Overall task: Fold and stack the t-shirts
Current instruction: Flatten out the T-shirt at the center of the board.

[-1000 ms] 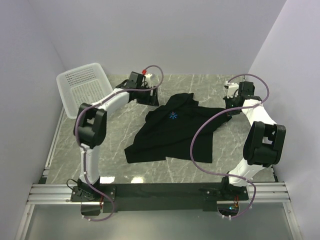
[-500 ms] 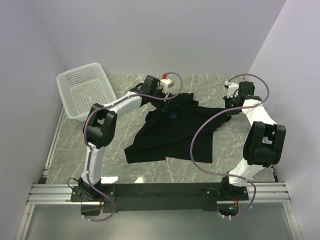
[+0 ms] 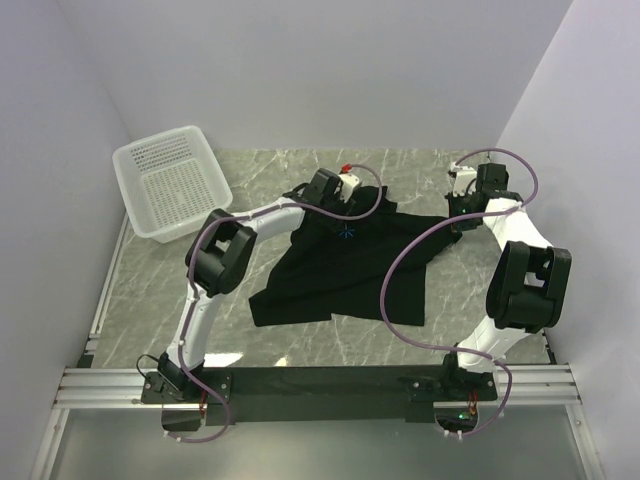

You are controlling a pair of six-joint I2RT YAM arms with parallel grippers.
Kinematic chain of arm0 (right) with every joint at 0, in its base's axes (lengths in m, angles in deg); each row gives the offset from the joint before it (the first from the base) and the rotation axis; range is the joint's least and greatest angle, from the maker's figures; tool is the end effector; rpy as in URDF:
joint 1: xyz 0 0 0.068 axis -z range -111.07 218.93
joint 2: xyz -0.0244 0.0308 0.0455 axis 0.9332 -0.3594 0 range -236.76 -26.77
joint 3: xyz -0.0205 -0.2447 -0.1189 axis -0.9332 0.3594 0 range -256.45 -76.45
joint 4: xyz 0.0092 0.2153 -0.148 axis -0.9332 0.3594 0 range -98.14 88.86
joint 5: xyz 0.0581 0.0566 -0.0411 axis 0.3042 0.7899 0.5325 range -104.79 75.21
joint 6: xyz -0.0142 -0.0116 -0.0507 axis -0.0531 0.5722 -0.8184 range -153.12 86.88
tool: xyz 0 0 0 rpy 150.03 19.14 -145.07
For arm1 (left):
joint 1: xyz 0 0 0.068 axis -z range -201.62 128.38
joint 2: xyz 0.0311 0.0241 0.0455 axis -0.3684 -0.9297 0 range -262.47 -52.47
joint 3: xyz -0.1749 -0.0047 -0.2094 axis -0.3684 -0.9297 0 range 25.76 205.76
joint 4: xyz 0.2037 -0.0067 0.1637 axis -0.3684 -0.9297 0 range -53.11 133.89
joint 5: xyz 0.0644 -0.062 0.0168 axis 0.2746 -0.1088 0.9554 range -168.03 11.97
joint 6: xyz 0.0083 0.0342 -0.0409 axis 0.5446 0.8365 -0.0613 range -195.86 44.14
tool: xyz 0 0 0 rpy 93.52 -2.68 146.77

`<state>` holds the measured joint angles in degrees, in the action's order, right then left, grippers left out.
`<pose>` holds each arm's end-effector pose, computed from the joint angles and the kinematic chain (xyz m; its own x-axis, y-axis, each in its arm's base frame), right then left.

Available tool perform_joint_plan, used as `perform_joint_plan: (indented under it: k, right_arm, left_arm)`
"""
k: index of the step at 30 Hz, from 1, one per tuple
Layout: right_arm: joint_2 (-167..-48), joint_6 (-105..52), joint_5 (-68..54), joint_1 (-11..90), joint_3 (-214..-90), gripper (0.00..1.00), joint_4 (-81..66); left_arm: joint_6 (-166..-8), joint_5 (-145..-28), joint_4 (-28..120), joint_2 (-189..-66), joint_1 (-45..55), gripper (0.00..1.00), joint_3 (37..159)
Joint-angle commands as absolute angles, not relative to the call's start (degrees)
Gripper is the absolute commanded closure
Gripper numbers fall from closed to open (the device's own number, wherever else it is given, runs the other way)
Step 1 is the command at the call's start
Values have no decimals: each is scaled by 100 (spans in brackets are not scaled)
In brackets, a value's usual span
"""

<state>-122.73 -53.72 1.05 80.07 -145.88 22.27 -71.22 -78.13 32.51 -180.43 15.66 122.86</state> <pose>0.3477 -0.0586 0.2295 -0.7838 -0.1906 -0.5910 -0.2521 0.9674 0.0223 0.4015 -0.3058 0.1738 -0.4841 0.4701 -0.7380 0.6480 0.7594 0.0587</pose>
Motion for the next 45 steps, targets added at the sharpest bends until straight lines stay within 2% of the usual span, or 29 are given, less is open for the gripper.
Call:
perform_joint_plan:
  k: [1, 5, 6, 7, 8, 9, 10, 14, 22, 28, 34, 35, 45]
  right_arm:
    - [-12248, -5324, 191, 8027, -14825, 100, 2253]
    - [-12230, -5333, 200, 8019, -14826, 100, 2253]
    - [-12230, -5333, 200, 8018, -14826, 100, 2262]
    - [-12222, -5342, 191, 8018, -14826, 100, 2253]
    - [-12221, -5342, 191, 8027, -14826, 100, 2253]
    - [-12213, -5342, 183, 8019, -14817, 100, 2253]
    - [-12213, -5351, 183, 8027, -14817, 100, 2253]
    - [-12169, -5368, 139, 8027, -14808, 100, 2227]
    - [-12134, -5430, 139, 8027, -14931, 100, 2183]
    - [-12239, -5553, 218, 8018, -15124, 100, 2297]
    - [-12353, -5623, 393, 7992, -15160, 100, 2454]
    - [-12397, -5649, 411, 7983, -15151, 100, 2507]
    - [-12143, -6501, 331, 7957, -14229, 100, 2798]
  left_arm:
    - [-7278, -7487, 3440, -18097, 1583, 44, 12551]
    - [-7392, -7390, 3414, -18097, 1574, 67, 12630]
    - [-7436, -7338, 3387, -18079, 1574, 78, 12709]
    - [-7524, -7320, 3352, -18071, 1582, 82, 12771]
    - [-7542, -7328, 3291, -18044, 1565, 92, 12815]
    - [-7542, -7363, 3247, -18027, 1548, 98, 12911]
    - [-7812, -7442, 3212, -18000, 1521, 99, 12947]
    - [-8262, -7662, 3123, -17755, 1206, 100, 12842]
    - [-9493, -8286, 3326, -16534, 117, 99, 11314]
    - [-9757, -8401, 3185, -15882, -166, 99, 10364]
    - [-10240, -8733, 3079, -15540, -193, 87, 9705]
    - [-10293, -8813, 3106, -15443, -202, 80, 9530]
    - [-10065, -9094, 2719, -14275, -193, 51, 8931]
